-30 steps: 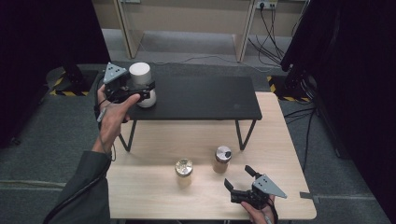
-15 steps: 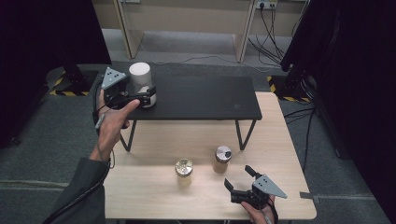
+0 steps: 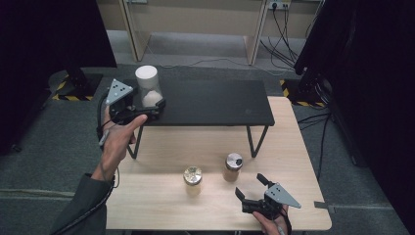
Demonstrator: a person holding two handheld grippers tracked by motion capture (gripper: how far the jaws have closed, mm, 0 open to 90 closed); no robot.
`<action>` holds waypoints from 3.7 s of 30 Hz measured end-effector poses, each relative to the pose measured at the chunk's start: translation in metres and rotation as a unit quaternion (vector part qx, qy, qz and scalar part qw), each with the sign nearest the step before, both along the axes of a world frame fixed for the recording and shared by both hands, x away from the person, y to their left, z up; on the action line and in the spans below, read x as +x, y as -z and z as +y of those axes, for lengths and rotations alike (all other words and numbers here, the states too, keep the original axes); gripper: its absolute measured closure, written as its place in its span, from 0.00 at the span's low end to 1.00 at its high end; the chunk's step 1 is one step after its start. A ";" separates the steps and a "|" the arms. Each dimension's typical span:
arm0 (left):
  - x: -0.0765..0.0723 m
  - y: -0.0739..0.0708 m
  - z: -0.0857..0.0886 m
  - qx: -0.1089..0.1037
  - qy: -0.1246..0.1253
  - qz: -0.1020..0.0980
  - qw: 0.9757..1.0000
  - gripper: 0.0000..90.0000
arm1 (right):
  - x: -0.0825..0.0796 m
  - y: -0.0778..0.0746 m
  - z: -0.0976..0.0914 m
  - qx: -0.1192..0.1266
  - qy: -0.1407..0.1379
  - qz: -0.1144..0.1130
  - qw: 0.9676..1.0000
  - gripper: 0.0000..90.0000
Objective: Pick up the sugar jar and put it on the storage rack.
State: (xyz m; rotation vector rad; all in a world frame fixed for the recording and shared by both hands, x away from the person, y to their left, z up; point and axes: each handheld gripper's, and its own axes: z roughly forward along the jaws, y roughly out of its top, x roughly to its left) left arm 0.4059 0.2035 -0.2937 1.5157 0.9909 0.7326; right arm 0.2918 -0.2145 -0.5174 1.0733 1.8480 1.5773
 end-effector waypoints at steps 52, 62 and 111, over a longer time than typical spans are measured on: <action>-0.059 0.092 -0.004 -0.014 0.056 -0.026 0.998 0.00 | 0.000 0.000 0.000 0.001 0.000 -0.001 1.000 0.01; -0.069 0.120 -0.005 -0.013 0.066 -0.023 0.997 0.00 | 0.000 0.000 0.000 0.001 0.000 -0.001 1.000 0.01; -0.103 0.206 0.001 -0.004 0.078 -0.013 0.997 0.00 | 0.000 -0.001 -0.001 0.003 0.000 -0.003 1.000 0.01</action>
